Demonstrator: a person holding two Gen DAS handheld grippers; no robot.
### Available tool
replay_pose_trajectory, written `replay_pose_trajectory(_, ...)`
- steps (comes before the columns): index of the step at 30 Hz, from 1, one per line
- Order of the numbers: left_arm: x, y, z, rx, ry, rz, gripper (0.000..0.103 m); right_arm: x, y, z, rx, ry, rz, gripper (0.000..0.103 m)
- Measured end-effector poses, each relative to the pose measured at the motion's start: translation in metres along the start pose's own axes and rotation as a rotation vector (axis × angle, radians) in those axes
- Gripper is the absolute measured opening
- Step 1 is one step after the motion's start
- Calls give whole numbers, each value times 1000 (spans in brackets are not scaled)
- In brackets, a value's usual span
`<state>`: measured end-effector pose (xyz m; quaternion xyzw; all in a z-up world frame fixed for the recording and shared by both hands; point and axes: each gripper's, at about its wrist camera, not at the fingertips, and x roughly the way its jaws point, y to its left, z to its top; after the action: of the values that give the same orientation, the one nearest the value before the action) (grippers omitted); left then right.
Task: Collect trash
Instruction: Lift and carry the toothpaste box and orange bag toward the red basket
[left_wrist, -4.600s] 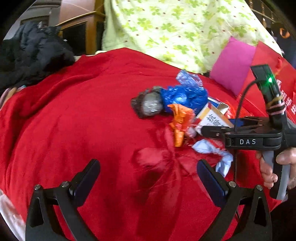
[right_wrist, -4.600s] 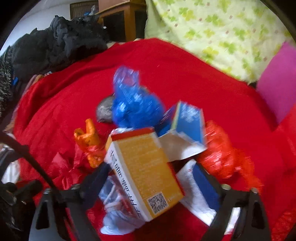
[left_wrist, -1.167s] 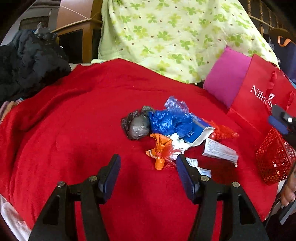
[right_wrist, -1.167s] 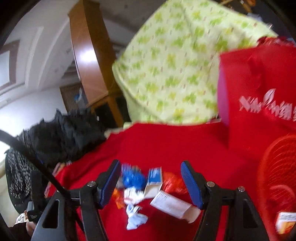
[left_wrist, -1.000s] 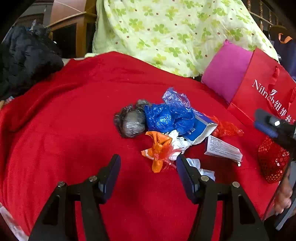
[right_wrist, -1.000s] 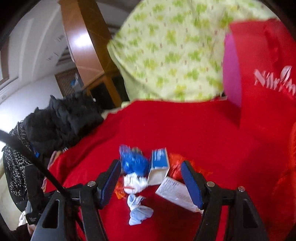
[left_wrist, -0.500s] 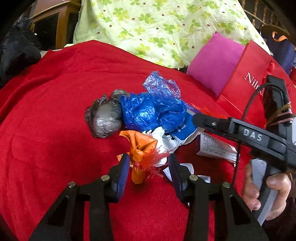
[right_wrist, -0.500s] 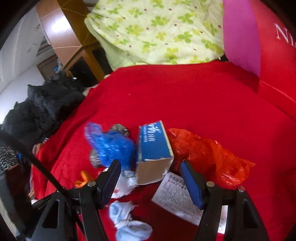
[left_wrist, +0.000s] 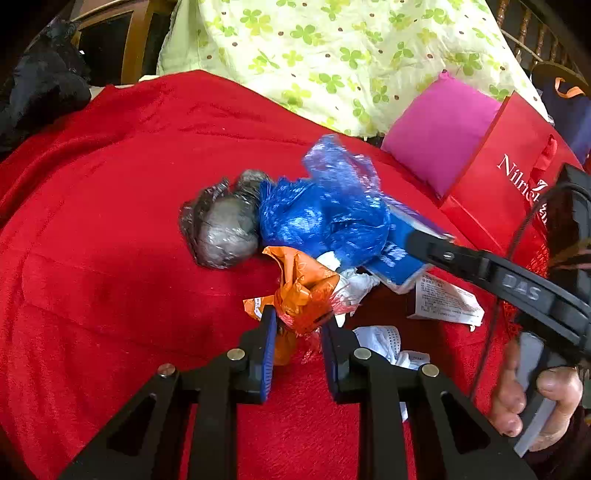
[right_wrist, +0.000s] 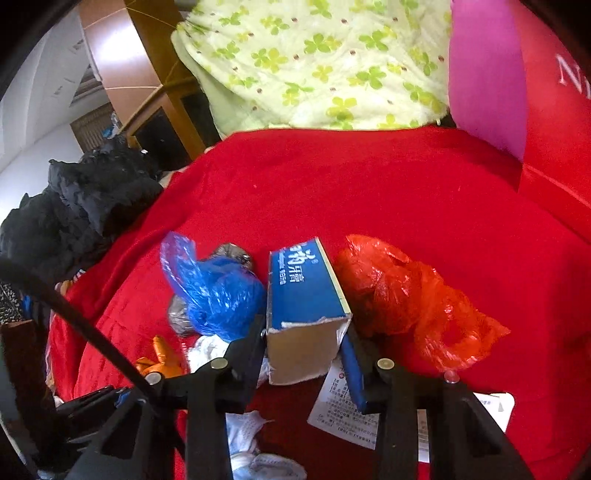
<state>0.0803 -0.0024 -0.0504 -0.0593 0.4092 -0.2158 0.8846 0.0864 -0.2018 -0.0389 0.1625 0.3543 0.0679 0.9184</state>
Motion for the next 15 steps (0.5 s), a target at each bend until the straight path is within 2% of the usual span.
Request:
replay_pose_trajectory(7,-24,10,0,-3,-47,21,24,-42,13,-8,-63,-35,37,41)
replay_pose_trajectory(15,-52,10,-3,23,-93,28,24,-99,13,-13,-93,-137,65,41)
